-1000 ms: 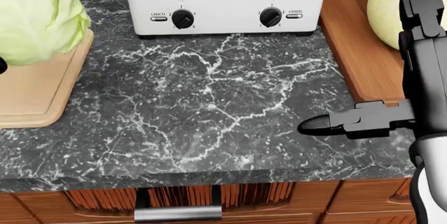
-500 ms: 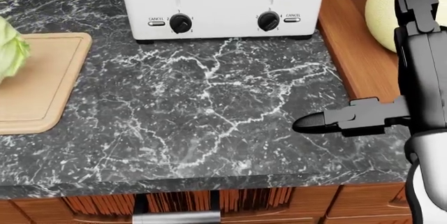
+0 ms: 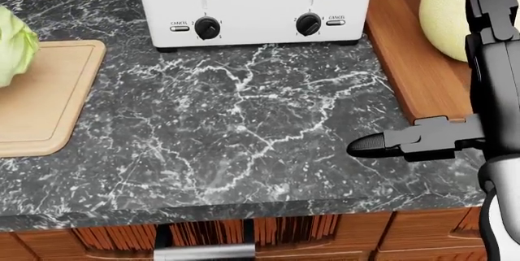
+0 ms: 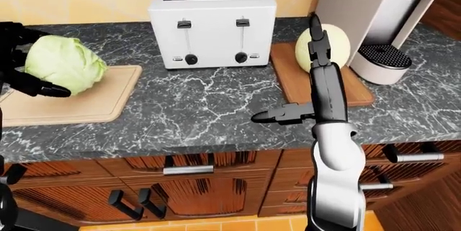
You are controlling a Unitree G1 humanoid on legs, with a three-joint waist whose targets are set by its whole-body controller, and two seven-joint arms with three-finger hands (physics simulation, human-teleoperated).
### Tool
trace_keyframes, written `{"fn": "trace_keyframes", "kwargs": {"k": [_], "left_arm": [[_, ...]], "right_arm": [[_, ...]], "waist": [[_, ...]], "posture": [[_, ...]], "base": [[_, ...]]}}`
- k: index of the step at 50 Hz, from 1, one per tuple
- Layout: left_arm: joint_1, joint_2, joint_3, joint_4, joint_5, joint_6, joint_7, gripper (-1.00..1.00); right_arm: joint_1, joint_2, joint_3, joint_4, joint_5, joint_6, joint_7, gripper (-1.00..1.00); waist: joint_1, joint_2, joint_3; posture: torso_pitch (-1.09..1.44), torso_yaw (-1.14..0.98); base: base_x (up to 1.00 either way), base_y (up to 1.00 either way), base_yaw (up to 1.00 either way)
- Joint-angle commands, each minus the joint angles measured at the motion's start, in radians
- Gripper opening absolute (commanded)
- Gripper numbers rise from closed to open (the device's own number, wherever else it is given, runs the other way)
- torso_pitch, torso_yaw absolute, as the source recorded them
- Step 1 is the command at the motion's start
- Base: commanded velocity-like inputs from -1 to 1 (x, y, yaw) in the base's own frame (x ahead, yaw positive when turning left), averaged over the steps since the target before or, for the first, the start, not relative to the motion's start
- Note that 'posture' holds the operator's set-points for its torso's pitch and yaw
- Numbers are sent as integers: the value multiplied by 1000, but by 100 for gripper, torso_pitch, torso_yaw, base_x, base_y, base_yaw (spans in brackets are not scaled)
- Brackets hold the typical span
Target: Place the lettuce and the cantaloupe on separate cutting boards.
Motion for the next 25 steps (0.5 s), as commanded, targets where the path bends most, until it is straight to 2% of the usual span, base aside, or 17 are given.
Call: {"fn": "trace_keyframes", "kwargs": {"k": [1, 10, 12, 16, 20, 25], "left_arm": [[-35, 24, 14, -47, -2, -19, 15, -2], [-22, 24, 18, -54, -6, -12, 13, 4], [-21, 25, 17, -59, -4, -7, 11, 24], [-10, 25, 21, -70, -6, 0, 5, 27], [-6, 27, 24, -78, -8, 7, 1, 51], [2, 28, 26, -88, -11, 12, -5, 63]], "right_arm": [[-22, -6, -5, -30, -3, -27, -9, 100], [-22, -5, -4, -29, -3, -26, -10, 100], [-21, -7, -6, -31, -3, -25, -9, 100], [-18, -6, -6, -29, -2, -29, -11, 100], [-19, -6, -6, -26, -1, -31, -12, 100], [-21, -8, -7, -26, -1, -28, -12, 100]], "waist": [[0, 8, -26], [1, 7, -26], [1, 7, -26], [1, 7, -26], [1, 6, -27], [2, 7, -27]], "posture": [[0, 0], [0, 0], [0, 0], [0, 0], [0, 0], [0, 0]], "base": [[0, 0, 0], [0, 0, 0], [0, 0, 0], [0, 0, 0], [0, 0, 0], [0, 0, 0]]}}
